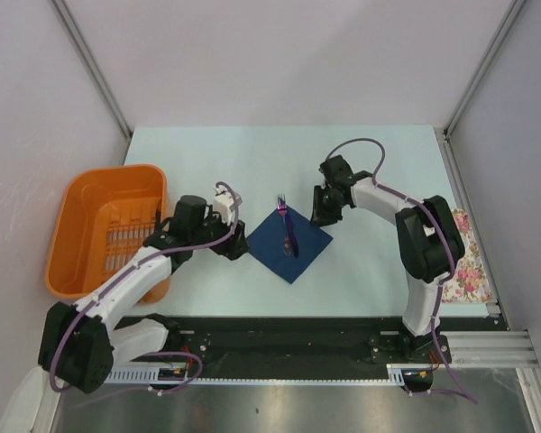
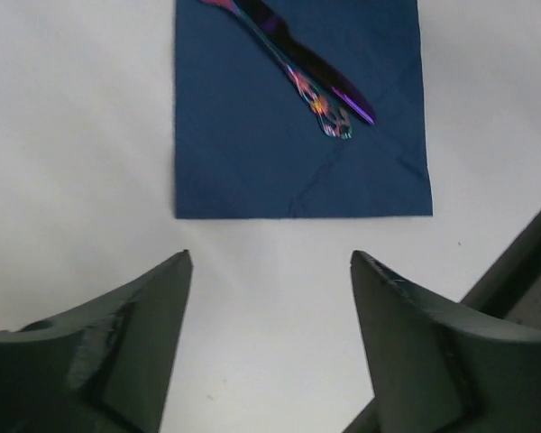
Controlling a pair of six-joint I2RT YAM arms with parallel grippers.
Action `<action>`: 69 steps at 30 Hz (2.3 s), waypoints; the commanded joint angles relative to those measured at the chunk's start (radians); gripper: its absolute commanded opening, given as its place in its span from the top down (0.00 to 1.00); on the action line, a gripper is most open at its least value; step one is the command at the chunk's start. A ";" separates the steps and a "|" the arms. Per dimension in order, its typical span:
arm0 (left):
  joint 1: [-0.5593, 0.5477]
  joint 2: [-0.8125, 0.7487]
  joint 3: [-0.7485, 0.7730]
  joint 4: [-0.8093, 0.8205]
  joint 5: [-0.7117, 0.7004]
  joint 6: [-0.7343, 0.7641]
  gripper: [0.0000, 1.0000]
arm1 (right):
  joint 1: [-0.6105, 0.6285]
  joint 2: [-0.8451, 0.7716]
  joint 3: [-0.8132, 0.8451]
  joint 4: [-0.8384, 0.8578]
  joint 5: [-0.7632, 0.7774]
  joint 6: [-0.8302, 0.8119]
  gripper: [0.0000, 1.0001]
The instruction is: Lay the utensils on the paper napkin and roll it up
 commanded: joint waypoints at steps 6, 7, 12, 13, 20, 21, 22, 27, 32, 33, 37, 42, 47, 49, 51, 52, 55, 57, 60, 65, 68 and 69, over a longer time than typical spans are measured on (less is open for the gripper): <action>-0.102 0.163 0.021 0.023 0.035 0.160 0.46 | 0.023 -0.093 -0.164 0.056 -0.140 -0.060 0.76; -0.108 0.169 0.019 0.032 0.026 0.172 0.47 | 0.027 -0.093 -0.168 0.065 -0.139 -0.063 0.76; -0.111 0.264 0.064 0.040 -0.015 0.190 0.51 | 0.056 -0.051 -0.147 0.082 -0.146 -0.060 0.78; -0.111 0.295 0.070 0.051 -0.015 0.183 0.52 | 0.069 -0.041 -0.135 0.084 -0.148 -0.060 0.81; -0.111 0.378 0.108 0.095 -0.014 0.089 0.55 | 0.105 -0.021 -0.132 0.084 -0.157 -0.050 0.82; -0.111 0.381 0.108 0.098 -0.015 0.083 0.56 | 0.109 -0.019 -0.132 0.084 -0.156 -0.050 0.82; -0.111 0.384 0.110 0.103 -0.017 0.080 0.56 | 0.110 -0.016 -0.130 0.084 -0.156 -0.048 0.82; -0.111 0.416 0.111 0.115 -0.020 0.054 0.57 | 0.115 0.018 -0.103 0.071 -0.168 -0.042 0.83; -0.111 0.435 0.117 0.112 -0.023 0.057 0.58 | 0.121 0.045 -0.072 0.070 -0.185 -0.033 0.85; -0.111 0.436 0.120 0.111 -0.020 0.055 0.58 | 0.121 0.047 -0.069 0.067 -0.188 -0.028 0.85; -0.111 0.438 0.122 0.108 -0.014 0.055 0.58 | 0.115 0.044 -0.063 0.068 -0.203 -0.025 0.85; -0.113 0.377 0.104 0.140 0.038 0.080 0.52 | 0.067 0.013 -0.066 0.057 -0.232 -0.020 0.83; -0.192 0.240 0.032 0.177 0.051 0.254 0.45 | -0.013 -0.028 -0.064 0.050 -0.289 -0.040 0.78; -0.275 0.186 -0.010 0.186 0.014 0.320 0.43 | -0.039 -0.033 -0.064 0.039 -0.298 -0.060 0.77; -0.338 0.162 -0.059 0.207 -0.055 0.403 0.42 | -0.048 -0.035 -0.064 0.033 -0.298 -0.065 0.77; -0.394 0.148 -0.076 0.238 -0.077 0.429 0.41 | -0.052 -0.035 -0.069 0.028 -0.303 -0.065 0.77; -0.502 0.149 -0.117 0.256 -0.175 0.525 0.40 | -0.059 -0.034 -0.076 0.024 -0.315 -0.076 0.77; -0.544 0.155 -0.137 0.267 -0.201 0.590 0.39 | -0.060 -0.039 -0.083 0.024 -0.321 -0.080 0.76; -0.610 0.177 -0.154 0.310 -0.256 0.649 0.37 | -0.063 -0.041 -0.083 0.024 -0.323 -0.091 0.75; -0.682 0.227 -0.159 0.370 -0.336 0.713 0.36 | -0.076 -0.044 -0.080 0.019 -0.321 -0.091 0.74; -0.719 0.275 -0.154 0.404 -0.374 0.741 0.36 | -0.082 -0.047 -0.080 0.016 -0.320 -0.096 0.73; -0.729 0.298 -0.148 0.411 -0.382 0.746 0.36 | -0.086 -0.047 -0.080 0.015 -0.318 -0.097 0.73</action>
